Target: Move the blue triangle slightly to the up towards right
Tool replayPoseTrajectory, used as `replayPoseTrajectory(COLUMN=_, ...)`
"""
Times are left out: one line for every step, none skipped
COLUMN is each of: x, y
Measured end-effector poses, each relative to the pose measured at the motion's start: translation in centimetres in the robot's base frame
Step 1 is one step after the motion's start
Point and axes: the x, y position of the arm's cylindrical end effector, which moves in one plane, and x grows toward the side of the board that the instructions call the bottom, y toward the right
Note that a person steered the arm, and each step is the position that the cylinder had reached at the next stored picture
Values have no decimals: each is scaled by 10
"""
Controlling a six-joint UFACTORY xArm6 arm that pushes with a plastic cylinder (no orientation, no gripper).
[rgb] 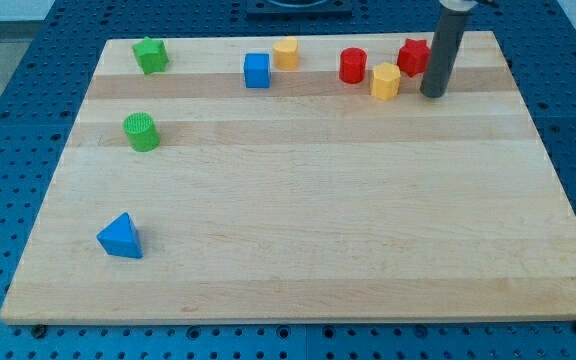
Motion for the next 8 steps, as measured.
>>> replayPoseTrajectory(x=29, y=-11)
replayPoseTrajectory(x=48, y=-50)
replayPoseTrajectory(x=63, y=-106)
replayPoseTrajectory(x=76, y=-170)
replayPoseTrajectory(x=90, y=-229)
replayPoseTrajectory(x=106, y=-282)
replayPoseTrajectory(x=122, y=-334)
replayPoseTrajectory(x=143, y=-377)
